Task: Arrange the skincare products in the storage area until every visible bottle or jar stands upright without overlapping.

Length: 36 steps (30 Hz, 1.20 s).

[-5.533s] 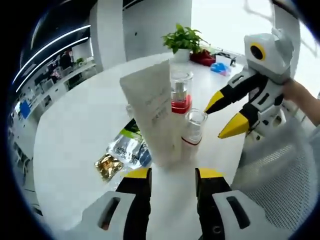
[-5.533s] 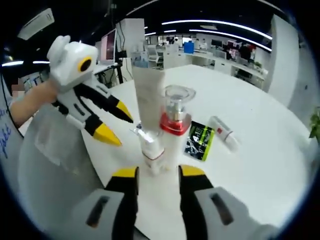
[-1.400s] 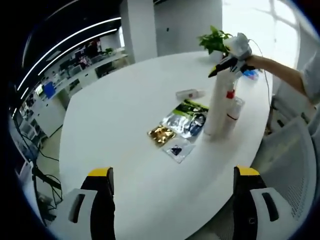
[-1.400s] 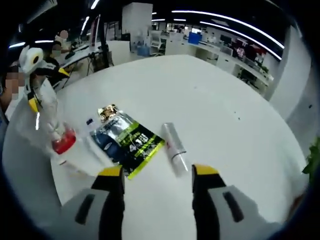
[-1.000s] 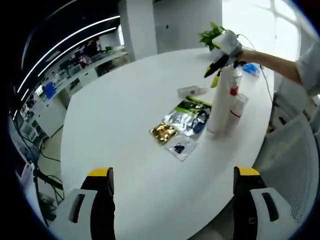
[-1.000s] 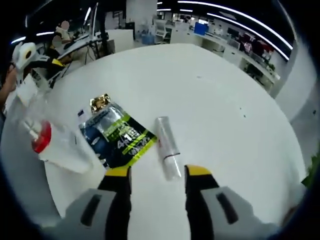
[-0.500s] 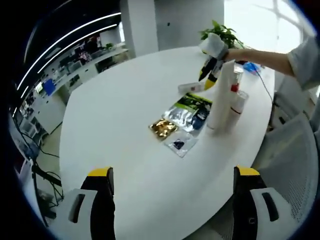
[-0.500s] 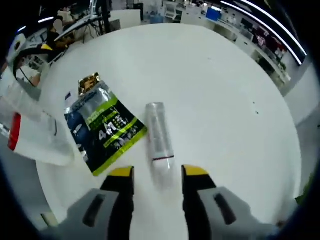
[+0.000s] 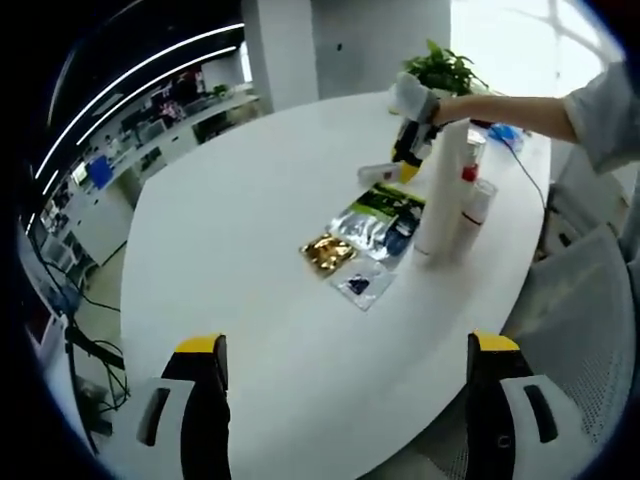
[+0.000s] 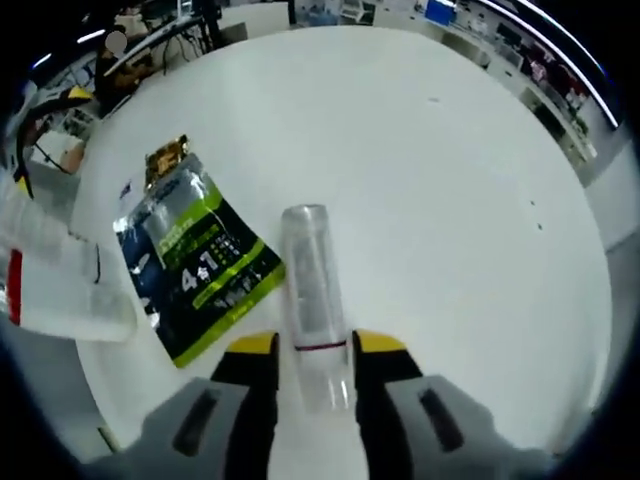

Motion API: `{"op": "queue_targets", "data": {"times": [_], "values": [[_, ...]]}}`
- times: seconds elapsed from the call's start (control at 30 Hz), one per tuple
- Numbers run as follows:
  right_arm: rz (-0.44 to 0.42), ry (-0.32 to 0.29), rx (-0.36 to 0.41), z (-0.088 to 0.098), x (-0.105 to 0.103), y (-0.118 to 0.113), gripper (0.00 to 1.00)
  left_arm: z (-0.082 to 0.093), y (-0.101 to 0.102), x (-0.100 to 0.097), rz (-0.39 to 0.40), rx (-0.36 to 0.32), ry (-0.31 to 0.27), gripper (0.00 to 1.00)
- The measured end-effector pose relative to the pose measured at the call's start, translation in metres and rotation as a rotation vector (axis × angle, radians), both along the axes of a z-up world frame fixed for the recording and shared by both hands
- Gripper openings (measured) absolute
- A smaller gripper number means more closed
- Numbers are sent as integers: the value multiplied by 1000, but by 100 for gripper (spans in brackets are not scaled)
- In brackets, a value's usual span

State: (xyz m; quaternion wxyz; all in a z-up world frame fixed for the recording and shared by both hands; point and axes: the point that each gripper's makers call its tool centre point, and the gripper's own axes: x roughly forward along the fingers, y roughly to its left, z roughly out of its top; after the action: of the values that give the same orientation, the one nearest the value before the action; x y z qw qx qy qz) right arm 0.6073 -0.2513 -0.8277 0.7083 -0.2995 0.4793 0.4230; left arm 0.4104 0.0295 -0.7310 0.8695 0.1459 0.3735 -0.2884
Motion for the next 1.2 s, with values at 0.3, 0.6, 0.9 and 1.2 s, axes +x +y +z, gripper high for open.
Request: {"op": "queue_targets", "data": {"times": [0.3,0.6,0.9,1.2], "values": [[-17,21,-5,-2,2,-2,25,-3,-10,0,-25,-5,7,97],[-33,25,-5,-4,3,-3,20,3,-18,1,-50,-12,-11,97],[-38,21,-24,-4,1,-5,18,11,-17,1,-49,-10,-31,97],[16,-23,-14,8,-20,-3,18,15,-17,-3,-55,1,-37,97]]}}
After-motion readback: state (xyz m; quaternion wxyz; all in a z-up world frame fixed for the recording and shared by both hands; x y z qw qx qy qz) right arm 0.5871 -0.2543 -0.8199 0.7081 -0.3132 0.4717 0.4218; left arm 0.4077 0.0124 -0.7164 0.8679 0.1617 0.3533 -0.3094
